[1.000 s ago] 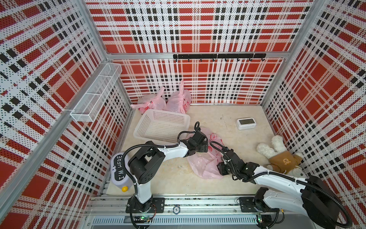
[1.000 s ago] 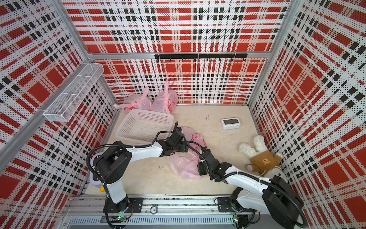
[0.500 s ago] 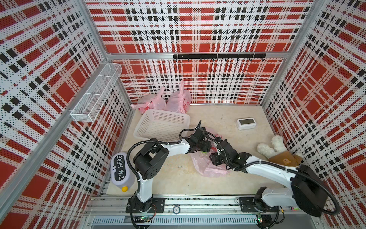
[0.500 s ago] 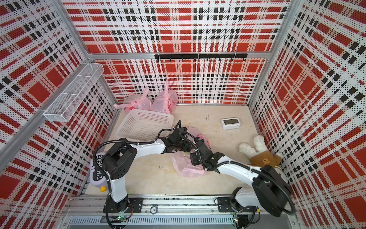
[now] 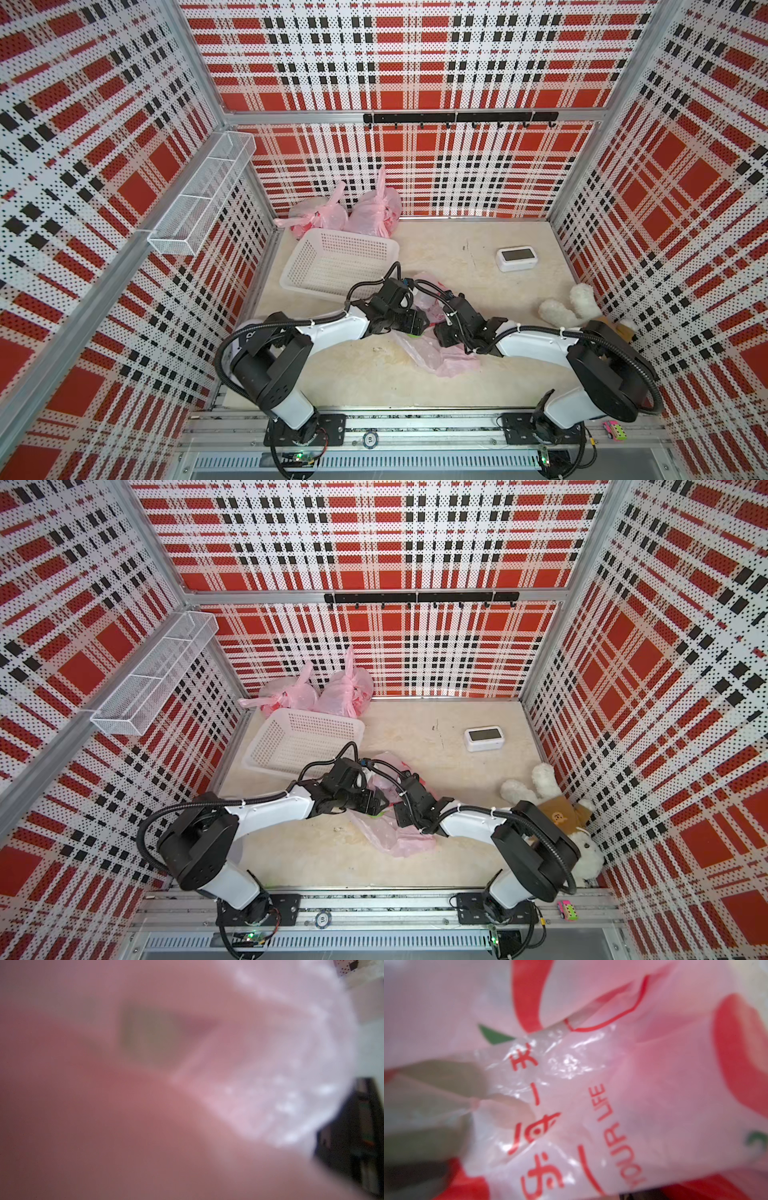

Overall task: Untie the knot of a plastic bag & take out the apple
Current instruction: Pick up the apple from the plastic bag.

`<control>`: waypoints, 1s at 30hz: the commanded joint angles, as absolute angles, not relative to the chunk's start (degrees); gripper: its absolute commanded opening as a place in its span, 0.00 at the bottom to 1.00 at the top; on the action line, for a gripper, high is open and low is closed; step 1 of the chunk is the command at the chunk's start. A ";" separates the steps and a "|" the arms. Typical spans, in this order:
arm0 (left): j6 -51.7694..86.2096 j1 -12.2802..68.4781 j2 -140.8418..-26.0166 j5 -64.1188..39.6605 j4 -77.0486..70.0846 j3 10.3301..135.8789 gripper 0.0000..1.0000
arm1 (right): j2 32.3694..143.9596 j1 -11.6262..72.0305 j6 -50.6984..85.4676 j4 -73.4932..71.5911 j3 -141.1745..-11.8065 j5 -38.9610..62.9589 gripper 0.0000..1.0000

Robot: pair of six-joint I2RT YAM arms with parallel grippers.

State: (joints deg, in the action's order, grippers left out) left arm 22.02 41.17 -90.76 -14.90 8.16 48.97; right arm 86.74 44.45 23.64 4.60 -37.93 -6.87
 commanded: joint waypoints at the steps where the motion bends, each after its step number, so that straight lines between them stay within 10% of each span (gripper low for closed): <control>1: 17.50 41.00 -85.88 -16.59 10.54 47.64 0.81 | 84.76 44.04 24.68 -1.40 -35.50 -8.65 0.52; 14: 11.79 41.10 -81.07 -19.26 6.47 40.67 0.87 | 83.79 44.07 24.83 -5.07 -33.03 -8.61 0.05; 30: 9.32 46.94 -72.93 -7.03 -1.59 36.04 0.61 | 79.90 44.06 25.18 -6.85 -31.55 -8.26 0.00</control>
